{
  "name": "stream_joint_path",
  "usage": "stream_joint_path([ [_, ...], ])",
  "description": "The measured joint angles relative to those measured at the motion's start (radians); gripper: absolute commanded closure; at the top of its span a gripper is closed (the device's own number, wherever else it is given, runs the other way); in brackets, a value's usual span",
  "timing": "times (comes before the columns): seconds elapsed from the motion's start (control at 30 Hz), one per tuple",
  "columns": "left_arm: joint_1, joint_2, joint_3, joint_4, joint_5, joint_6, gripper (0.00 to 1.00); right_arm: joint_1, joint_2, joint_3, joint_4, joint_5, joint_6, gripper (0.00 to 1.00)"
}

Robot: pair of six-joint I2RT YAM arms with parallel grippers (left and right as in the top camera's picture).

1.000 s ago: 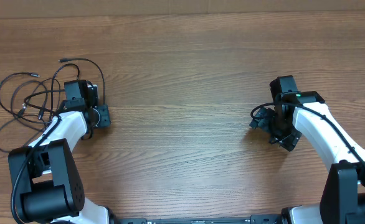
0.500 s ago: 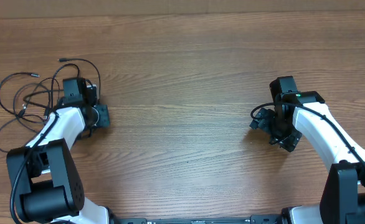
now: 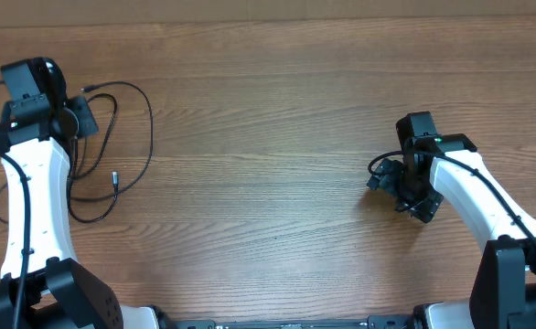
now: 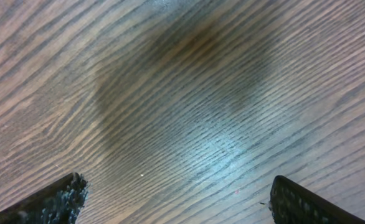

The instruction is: Untangle cables

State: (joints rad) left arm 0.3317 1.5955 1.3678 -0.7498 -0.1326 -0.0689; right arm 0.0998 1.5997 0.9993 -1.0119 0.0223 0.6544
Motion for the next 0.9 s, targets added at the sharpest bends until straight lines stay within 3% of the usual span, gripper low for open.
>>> stream_joint_path([
  [0.07,0.0,0.003,-0.001,-0.086,-0.002,-0.052,0.71,0.0,0.0,0.0,0.002,0.0,-0.001,0.07],
  [0.1,0.0,0.005,-0.002,-0.144,-0.003,-0.089,0.57,0.0,0.0,0.0,0.003,0.0,-0.001,0.07],
  [0.27,0.0,0.036,-0.008,-0.312,0.01,-0.272,0.29,0.0,0.0,0.0,0.001,0.0,0.0,0.07],
  [0.5,0.005,0.064,-0.009,-0.316,0.058,-0.42,0.21,0.0,0.0,0.0,0.0,0.0,0.0,0.07],
  [0.53,0.006,0.064,-0.009,-0.313,0.059,-0.447,0.29,0.0,0.0,0.0,0.001,0.0,-0.001,0.07],
  [0.6,0.019,0.064,-0.009,-0.309,0.063,-0.526,0.32,0.0,0.0,0.0,0.0,0.0,0.0,0.07],
  [0.9,0.069,0.072,-0.12,-0.172,0.019,-0.737,0.33,0.0,0.0,0.0,0.002,0.0,-0.001,0.07],
])
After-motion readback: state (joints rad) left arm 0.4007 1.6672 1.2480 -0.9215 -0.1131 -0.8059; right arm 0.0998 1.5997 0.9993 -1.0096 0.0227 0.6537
